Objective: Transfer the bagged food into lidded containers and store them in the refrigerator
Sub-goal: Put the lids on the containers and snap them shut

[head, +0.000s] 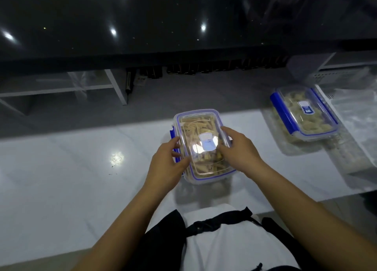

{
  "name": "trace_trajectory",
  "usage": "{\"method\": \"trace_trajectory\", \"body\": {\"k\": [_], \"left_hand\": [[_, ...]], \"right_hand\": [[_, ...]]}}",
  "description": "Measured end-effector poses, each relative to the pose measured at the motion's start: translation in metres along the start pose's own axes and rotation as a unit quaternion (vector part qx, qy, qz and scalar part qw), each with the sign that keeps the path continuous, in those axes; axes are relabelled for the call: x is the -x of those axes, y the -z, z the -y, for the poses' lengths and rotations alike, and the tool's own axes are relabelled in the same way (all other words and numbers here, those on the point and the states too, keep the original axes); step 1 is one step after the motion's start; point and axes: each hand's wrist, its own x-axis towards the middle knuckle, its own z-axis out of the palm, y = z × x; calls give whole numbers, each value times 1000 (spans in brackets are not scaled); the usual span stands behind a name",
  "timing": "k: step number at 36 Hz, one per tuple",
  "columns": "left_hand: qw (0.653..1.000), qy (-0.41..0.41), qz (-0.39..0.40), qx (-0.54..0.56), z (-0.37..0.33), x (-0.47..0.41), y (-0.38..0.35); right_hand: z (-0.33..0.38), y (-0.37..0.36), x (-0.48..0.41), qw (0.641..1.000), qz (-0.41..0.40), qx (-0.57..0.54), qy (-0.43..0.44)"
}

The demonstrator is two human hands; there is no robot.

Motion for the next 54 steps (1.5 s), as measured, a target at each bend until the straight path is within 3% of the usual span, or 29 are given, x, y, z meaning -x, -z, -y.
{"method": "trace_trajectory", "body": {"k": [3, 11, 17, 20, 23, 30, 34, 38, 43, 54], "left_hand": [[1000, 15, 14, -2, 9, 3, -2], [992, 39, 11, 117, 19, 1, -4], [982, 71, 15, 173, 19, -9, -7], [980, 66, 19, 188, 21, -5, -8], [981, 57, 9, 186, 24, -2, -10], [943, 178, 39, 278, 25, -11, 0], [948, 200, 47, 245, 23, -18, 7], [964, 163, 58, 201, 16, -20, 7], [968, 150, 55, 195, 13, -17, 3], [981, 114, 45, 149, 13, -18, -3]], "right_hand": [[-7, -5, 11, 1000, -3, -15, 4], [-18, -3, 12, 1000, -9, -7, 28], [-17, -5, 8, 992, 10, 87, 91], [-23, -9, 17, 972, 48, 202, 112], [-32, -16, 30, 960, 55, 244, 124], [-23, -5, 20, 953, 62, 259, 146], [-8, 8, 2, 931, 142, 280, 185], [3, 14, -10, 921, 208, 276, 182], [8, 15, -9, 929, 222, 232, 182], [19, 12, -14, 914, 236, 287, 162]]}}
